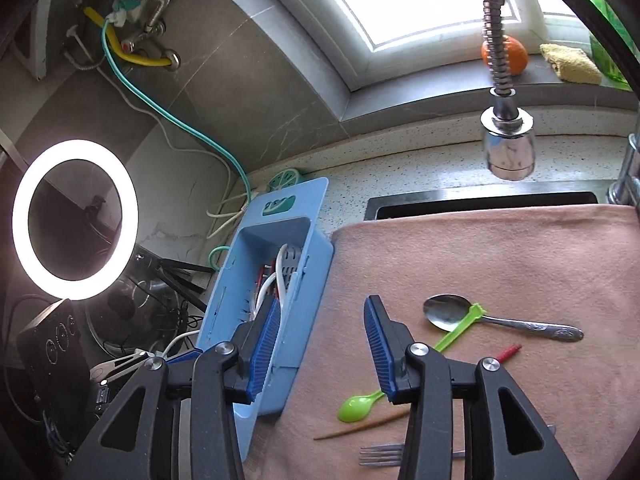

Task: Organize utensils
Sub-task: 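Open the left gripper over the basket while the right gripper releases the chopstick, then move the right tool over the steel fork's handle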

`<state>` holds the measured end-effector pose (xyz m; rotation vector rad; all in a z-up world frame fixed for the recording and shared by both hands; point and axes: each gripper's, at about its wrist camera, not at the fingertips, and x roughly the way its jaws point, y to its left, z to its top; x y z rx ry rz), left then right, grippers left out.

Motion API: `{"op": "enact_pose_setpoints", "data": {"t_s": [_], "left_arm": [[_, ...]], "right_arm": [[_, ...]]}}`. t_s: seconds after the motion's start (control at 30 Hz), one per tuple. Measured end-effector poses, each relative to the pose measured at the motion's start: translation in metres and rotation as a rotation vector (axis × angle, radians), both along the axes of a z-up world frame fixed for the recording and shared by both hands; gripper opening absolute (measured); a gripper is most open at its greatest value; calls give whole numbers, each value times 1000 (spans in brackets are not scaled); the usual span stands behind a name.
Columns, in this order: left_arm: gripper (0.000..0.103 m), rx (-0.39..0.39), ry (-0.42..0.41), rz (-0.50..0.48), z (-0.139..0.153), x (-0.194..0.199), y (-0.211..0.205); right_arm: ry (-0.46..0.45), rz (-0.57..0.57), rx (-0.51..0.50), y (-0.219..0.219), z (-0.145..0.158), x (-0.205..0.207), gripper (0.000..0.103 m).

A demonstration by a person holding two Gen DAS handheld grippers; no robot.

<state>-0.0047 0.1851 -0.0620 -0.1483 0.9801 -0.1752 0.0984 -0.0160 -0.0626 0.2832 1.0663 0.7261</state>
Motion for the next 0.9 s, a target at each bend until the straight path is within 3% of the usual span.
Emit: {"op": "enact_pose_setpoints", "data": {"t_s": [0.23,0.33,0.53,0.6,0.77,0.9], "left_arm": [[24,-23,42,-19,-17,-5,-44],[24,-34,54,-13,-23,-7,-64],[24,-24,71,-22,-30,-5,-107],[33,-29,76,-10,-34,-5,-116],[35,-22,105,-25,-48,-11,-127],[38,66,145,-126,-62,-13,-132]], "right_arm": [[-43,-71,-3,-78,0,-6,69],[-26,-87,-10,-109,-5,-4,76],[55,-63,-26,-157,-22,-4,76],[101,-39,-24,-166,-31,-6,76],[227,-5,-2,-172,-60,-15,76],[312,-18,33,-158,-83,-28,62]]}}
